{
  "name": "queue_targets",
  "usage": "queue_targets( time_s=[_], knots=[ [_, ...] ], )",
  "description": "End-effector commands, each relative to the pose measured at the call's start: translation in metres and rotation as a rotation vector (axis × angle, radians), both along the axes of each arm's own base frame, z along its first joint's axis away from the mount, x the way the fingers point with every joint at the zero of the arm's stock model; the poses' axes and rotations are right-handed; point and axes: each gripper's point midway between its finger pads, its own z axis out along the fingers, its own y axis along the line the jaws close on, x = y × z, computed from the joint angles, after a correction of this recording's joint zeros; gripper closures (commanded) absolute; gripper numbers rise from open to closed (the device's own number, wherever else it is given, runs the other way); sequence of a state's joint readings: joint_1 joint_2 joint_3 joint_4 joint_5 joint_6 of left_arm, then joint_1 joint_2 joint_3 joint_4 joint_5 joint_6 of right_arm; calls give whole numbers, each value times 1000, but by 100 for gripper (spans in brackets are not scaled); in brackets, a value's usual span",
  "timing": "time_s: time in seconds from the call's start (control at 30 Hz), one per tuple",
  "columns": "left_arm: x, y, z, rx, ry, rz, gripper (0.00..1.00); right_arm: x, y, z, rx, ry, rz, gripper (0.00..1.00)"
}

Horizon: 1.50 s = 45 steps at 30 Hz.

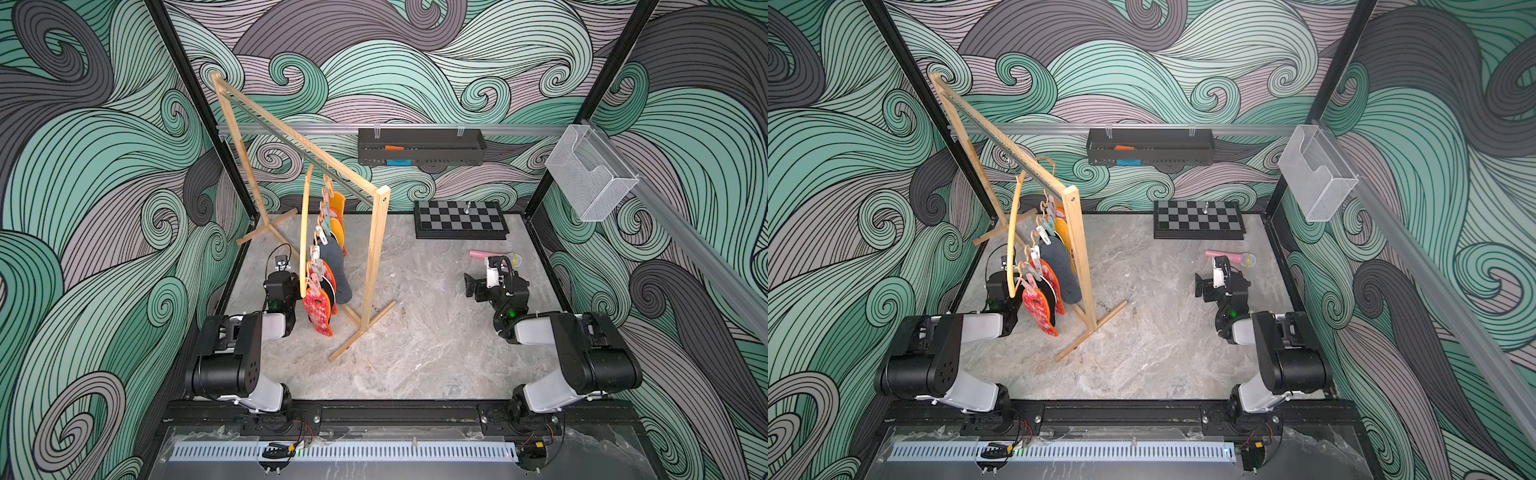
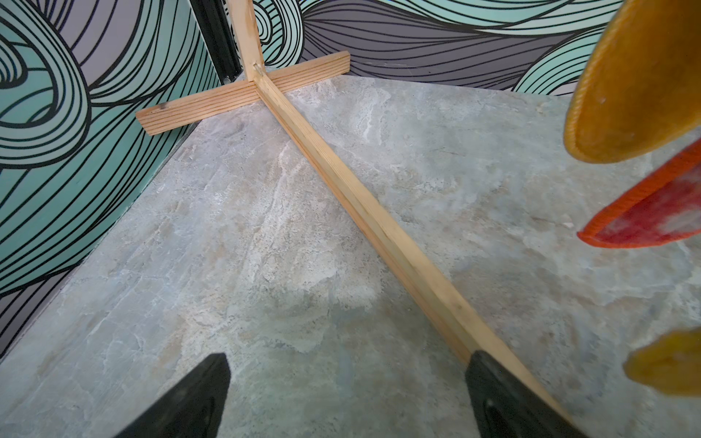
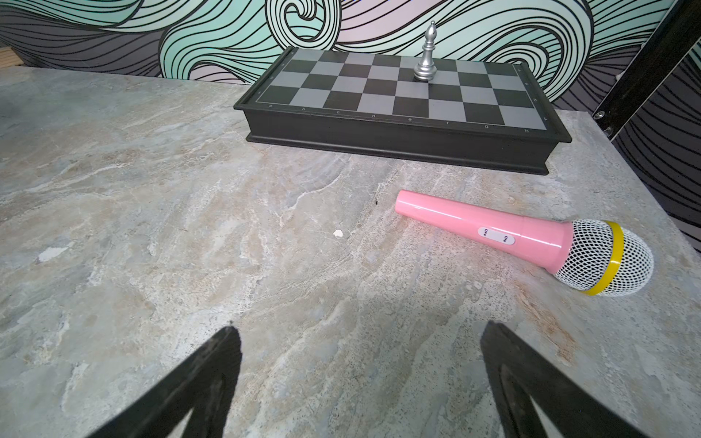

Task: Take the shoe insoles off the hanger
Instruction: Adjust the clothesline at the center of the board.

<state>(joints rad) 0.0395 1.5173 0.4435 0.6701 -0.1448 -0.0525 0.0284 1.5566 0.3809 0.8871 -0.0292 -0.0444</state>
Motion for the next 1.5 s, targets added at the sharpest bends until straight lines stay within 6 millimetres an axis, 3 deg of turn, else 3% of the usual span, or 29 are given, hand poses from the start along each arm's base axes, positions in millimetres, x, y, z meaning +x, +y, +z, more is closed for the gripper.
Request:
queue_targets(
  time_s=[0.0, 0.07, 0.13, 0.27, 0.33, 0.43, 0.63, 0.93, 1.07, 1.23, 1.37, 1.47],
  knots=[
    [6, 4, 8, 6, -20, 16, 1, 6, -2, 8, -6, -29, -6, 1],
    [-3, 27, 19, 14, -47, 175, 1, 6, -6, 11, -19, -38, -36, 1],
    [-9, 32, 28, 28, -71, 201, 1, 5, -8, 22, -42, -57, -72, 1],
    [-30, 58, 58, -23, -33, 418, 1, -3, -4, 64, -86, -89, -100, 1],
    [-40, 64, 66, -77, -22, 507, 1, -9, -3, 89, 42, -132, -134, 1],
    [-53, 66, 78, -162, -7, 585, 1, -17, 12, 119, 243, -177, -88, 1],
    [-83, 66, 114, -248, -58, 646, 2, -34, 53, 147, 444, 8, 92, 1],
    [-135, 55, 177, -251, -21, 574, 2, -110, 116, 199, 470, 79, 445, 2],
    [-158, 50, 196, -189, 1, 502, 1, -151, 147, 209, 448, 96, 617, 5],
    [-184, 31, 181, -215, 59, 391, 1, -200, 191, 213, 407, 123, 841, 10],
    [-195, 11, 176, -255, 8, 270, 2, -234, 228, 196, 281, 143, 983, 12],
    [-209, 22, 184, -244, -81, 332, 2, -244, 254, 176, 160, 131, 1016, 10]
  ],
)
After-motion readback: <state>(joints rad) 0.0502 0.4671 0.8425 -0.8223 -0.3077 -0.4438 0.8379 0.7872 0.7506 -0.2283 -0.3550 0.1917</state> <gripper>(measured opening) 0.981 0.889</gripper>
